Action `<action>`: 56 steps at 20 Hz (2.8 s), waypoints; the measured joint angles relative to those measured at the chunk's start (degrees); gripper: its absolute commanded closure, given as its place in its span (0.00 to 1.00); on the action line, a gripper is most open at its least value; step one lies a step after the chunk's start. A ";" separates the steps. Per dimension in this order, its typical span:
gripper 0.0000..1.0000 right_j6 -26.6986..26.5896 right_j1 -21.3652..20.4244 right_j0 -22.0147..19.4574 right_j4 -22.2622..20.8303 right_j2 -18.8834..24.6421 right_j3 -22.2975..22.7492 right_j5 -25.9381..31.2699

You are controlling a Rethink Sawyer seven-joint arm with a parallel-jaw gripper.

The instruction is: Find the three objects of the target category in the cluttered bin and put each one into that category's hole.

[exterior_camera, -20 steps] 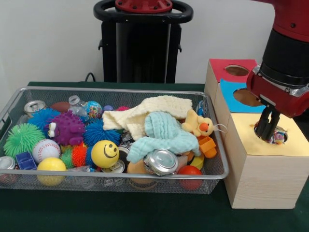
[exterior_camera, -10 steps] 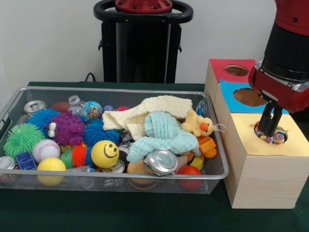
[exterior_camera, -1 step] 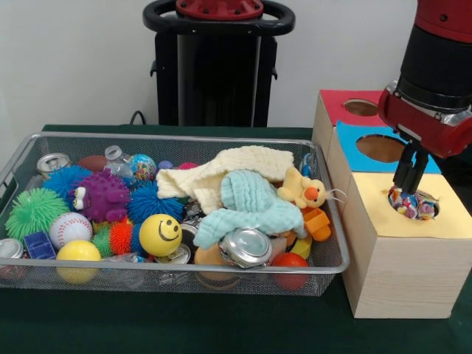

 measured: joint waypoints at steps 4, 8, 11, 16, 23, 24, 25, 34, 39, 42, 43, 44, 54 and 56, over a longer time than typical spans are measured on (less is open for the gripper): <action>1.00 0.00 0.29 0.01 0.01 0.71 0.53 -1.07; 1.00 0.00 1.24 0.00 0.01 1.74 0.84 -3.93; 1.00 0.00 1.63 -0.01 0.01 2.22 0.86 -4.99; 1.00 0.00 2.76 -0.08 0.02 3.18 0.86 -6.38; 1.00 0.00 3.70 -0.30 0.02 4.53 1.29 -6.54; 1.00 0.00 3.77 -0.32 0.02 4.61 1.35 -6.54; 1.00 0.00 3.85 -0.34 0.03 4.69 1.41 -6.55; 1.00 0.00 1.59 -0.32 0.02 4.92 2.78 -6.54; 1.00 0.00 -1.34 -0.13 0.01 4.82 2.98 -6.34; 1.00 0.00 -2.69 0.07 -0.02 4.50 2.98 -5.82; 1.00 0.00 -3.25 0.21 -0.04 4.26 2.99 -5.52; 1.00 0.00 -3.69 0.36 -0.06 3.99 2.99 -5.27; 0.00 0.00 -8.64 2.83 -0.32 1.22 3.00 -4.27; 0.00 0.00 -9.56 3.05 -0.41 0.64 3.01 -4.27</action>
